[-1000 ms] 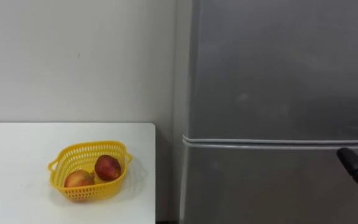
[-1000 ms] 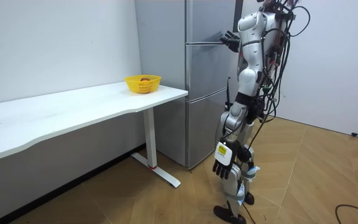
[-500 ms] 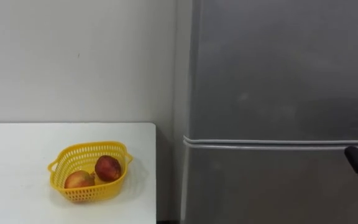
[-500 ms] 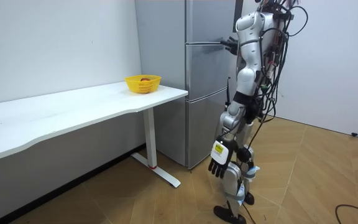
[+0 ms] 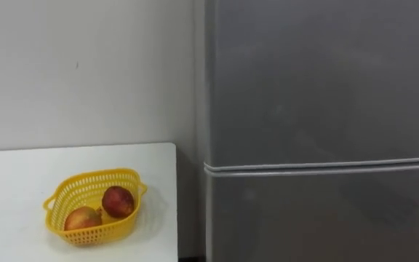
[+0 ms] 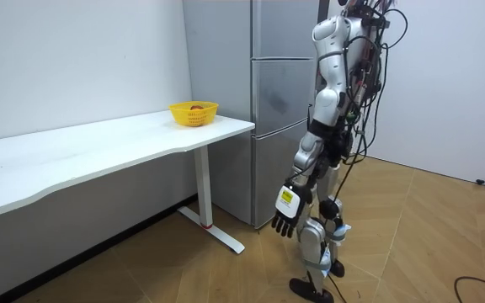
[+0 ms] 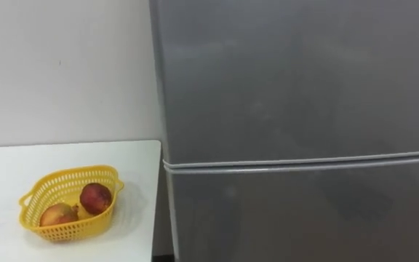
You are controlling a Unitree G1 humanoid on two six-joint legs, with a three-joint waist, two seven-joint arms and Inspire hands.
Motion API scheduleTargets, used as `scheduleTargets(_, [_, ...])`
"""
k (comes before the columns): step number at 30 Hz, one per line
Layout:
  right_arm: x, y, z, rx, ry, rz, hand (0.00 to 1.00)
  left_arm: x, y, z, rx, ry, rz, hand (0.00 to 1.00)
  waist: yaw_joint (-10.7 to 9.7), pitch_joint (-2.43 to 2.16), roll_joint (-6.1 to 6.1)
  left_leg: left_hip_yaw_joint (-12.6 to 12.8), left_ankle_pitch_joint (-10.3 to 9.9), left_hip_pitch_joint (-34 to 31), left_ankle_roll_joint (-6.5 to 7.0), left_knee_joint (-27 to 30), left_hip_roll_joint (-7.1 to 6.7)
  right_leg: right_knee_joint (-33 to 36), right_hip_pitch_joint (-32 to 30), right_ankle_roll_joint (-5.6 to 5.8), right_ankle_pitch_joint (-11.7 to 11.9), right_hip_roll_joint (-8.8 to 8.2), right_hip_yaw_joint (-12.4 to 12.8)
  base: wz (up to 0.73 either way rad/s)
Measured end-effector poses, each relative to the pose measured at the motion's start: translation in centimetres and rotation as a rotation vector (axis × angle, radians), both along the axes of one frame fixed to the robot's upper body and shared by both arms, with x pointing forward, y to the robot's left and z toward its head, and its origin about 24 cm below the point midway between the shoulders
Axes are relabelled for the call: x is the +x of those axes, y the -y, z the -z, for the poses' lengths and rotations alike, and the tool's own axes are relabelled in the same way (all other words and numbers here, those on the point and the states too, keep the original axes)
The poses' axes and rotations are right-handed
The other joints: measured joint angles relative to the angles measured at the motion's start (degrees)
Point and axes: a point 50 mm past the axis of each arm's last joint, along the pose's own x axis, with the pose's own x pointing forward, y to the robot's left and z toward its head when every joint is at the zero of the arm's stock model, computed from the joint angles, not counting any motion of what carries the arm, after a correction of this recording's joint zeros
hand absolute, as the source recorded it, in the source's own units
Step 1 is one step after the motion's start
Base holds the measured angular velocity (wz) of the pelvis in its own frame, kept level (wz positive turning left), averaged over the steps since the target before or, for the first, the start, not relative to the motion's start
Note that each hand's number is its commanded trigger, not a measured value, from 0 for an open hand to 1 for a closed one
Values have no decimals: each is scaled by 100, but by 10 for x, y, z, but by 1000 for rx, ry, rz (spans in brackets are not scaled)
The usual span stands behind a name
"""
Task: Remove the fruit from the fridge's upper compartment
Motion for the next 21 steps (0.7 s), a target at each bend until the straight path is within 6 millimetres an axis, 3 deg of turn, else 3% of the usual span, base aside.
scheduleTargets(4, [-51, -15, 54, 133, -301, 17, 0, -6, 2, 1, -3, -33, -9, 0, 42, 17, 16, -30, 0, 88, 0, -10, -20, -1, 89, 10, -35, 8, -11, 3])
scheduleTargets(9, [-99, -43, 87, 243, -576, -128, 0, -8, 6, 2, -8, -53, -12, 0, 36, 33, 75, -75, 0, 172, 0, -17, -31, -1, 177, 15, -48, -33, -13, -1])
scheduleTargets(16, [-147, -60, 101, 357, -853, -324, 0, -12, 2, 2, 14, -104, -18, 0, 186, 41, 81, -68, -1, 180, 1, -27, -45, 13, 181, 33, -96, -44, -22, 3])
scheduleTargets(21, [-157, -68, 104, 380, -1020, -536, 0, -13, 1, 2, 19, -149, -5, 0, 239, 41, 134, -213, -1, 213, 1, -24, -58, 3, 253, 34, -100, -54, -107, 9])
